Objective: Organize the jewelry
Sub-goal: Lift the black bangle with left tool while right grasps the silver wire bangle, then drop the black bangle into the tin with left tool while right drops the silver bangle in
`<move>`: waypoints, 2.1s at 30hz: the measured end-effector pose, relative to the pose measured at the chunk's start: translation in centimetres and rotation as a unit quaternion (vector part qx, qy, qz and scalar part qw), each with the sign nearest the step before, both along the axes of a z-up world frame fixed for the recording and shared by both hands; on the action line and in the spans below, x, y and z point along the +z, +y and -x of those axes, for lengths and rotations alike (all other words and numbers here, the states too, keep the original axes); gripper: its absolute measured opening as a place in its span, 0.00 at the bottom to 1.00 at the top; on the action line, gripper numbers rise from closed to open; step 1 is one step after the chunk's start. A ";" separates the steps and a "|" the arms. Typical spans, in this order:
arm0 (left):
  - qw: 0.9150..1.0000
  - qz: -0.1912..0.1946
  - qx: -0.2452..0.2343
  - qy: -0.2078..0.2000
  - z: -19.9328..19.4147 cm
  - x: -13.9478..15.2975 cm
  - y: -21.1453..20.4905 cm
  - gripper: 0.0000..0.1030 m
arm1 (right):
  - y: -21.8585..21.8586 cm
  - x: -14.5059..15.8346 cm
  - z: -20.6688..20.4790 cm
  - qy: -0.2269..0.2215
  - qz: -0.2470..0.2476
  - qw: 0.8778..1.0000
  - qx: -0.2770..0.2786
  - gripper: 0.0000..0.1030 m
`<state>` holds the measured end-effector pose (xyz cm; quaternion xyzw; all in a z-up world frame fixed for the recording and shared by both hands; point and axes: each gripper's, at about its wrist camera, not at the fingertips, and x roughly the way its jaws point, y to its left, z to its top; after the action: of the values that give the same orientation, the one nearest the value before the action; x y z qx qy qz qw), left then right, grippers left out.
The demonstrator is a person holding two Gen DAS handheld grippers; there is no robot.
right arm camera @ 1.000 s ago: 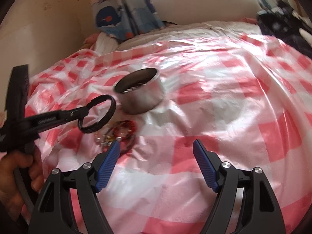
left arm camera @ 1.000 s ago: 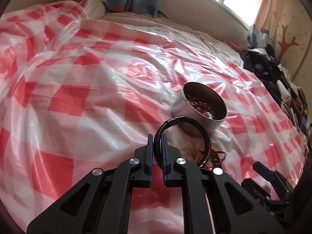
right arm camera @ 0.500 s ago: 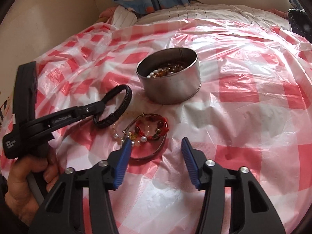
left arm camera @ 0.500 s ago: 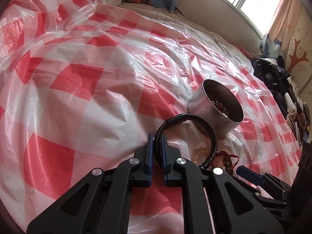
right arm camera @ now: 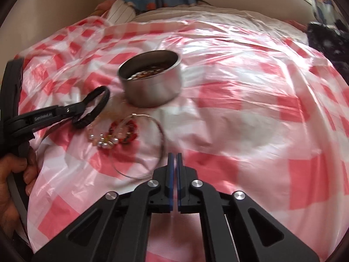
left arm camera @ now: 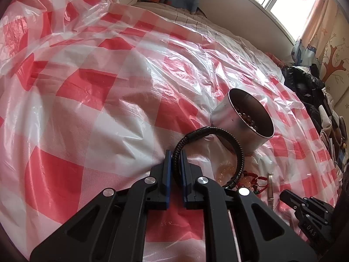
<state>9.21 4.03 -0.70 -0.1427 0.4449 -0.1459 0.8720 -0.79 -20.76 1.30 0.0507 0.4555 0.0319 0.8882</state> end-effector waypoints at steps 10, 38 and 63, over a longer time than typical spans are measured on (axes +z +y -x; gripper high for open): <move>1.000 -0.001 0.000 0.001 0.0 -0.1 0.0 0.08 | 2.5 -0.3 -1.8 0.000 -0.026 0.999 0.040 0.36; 0.999 -0.030 -0.024 -0.012 0.4 0.2 -1.0 0.08 | -0.4 -0.7 -0.4 -0.017 0.009 0.999 -0.025 0.03; 0.993 -0.025 -0.069 -0.095 0.0 6.0 -5.7 0.07 | -2.1 4.9 -1.3 -0.138 -0.030 0.989 -0.051 0.04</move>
<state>9.22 -1.62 5.33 -0.0754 0.3719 -0.2077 0.9016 0.49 -22.86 6.23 0.0953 0.3243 0.0065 0.9411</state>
